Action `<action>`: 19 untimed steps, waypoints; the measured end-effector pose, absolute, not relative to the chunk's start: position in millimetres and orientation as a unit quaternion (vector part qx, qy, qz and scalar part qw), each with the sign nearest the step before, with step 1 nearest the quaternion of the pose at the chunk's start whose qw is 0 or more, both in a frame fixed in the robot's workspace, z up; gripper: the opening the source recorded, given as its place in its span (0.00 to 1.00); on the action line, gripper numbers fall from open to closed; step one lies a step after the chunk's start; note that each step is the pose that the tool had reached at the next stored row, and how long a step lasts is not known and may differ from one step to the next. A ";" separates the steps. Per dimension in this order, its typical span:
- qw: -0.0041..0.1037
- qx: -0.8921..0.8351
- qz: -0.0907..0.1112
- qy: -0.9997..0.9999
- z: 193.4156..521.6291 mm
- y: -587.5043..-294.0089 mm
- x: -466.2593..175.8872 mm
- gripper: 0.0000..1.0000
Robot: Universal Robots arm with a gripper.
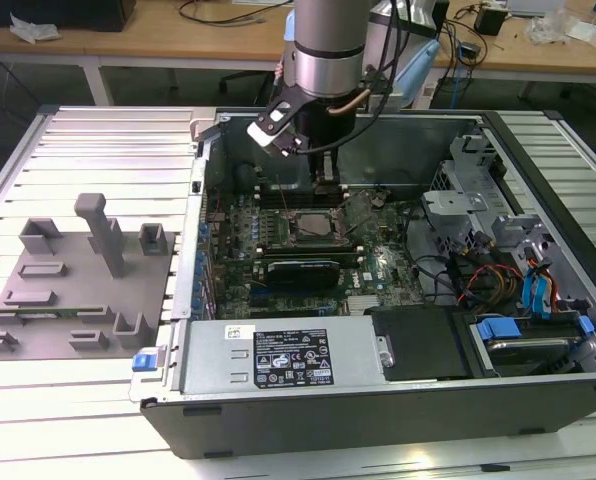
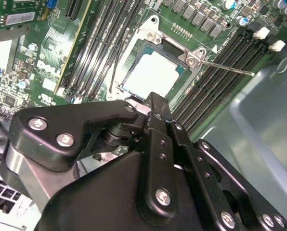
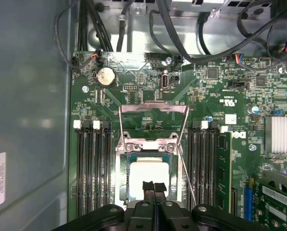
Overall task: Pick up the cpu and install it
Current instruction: 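Close the cpu cover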
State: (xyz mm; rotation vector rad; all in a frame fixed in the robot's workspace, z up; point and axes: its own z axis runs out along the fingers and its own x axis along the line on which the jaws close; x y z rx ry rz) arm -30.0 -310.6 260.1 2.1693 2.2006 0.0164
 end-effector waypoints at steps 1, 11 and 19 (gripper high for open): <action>0.026 0.702 0.005 0.712 263.4 -310.6 -30.0 0.11; 0.026 0.702 0.005 0.712 278.0 -310.6 -28.0 0.11; 0.026 0.702 0.005 0.712 277.9 -310.6 -1.5 0.11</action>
